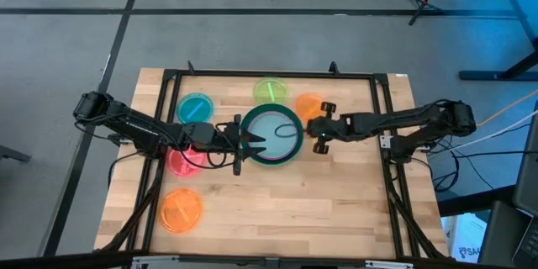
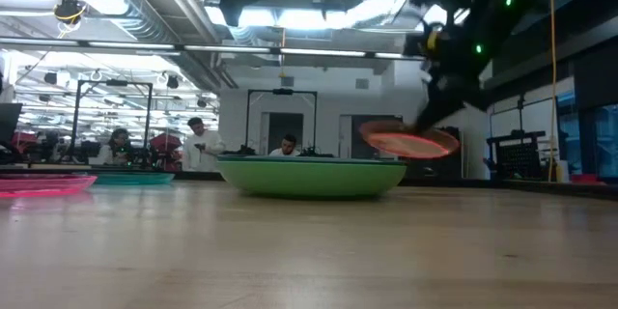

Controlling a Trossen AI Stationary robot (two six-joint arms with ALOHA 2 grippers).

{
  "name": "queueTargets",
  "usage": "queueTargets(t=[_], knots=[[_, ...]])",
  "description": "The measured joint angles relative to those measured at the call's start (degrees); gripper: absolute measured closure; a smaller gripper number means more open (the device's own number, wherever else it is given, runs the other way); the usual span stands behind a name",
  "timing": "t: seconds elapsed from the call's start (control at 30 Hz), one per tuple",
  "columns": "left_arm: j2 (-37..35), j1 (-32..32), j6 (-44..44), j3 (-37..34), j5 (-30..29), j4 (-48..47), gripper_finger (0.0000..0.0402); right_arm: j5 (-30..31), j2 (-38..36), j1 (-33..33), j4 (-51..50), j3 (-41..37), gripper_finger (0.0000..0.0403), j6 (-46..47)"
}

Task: Stack plastic plates
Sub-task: Stack the top orange plate on top of the gray plate

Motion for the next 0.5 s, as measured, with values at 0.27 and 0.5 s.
queueTargets(t=[0.27,0.5], knots=[[0.00,0.00,0.00,0.00,0.00,0.00,0.0275,-13.44,1.10,3.52,15.50,0.30,0.0402,-5.85],[0.00,0.00,0.07,0.00,0.00,-0.22,0.0275,-17.20,5.81,3.42,23.60,0.30,0.0402,-8.85]])
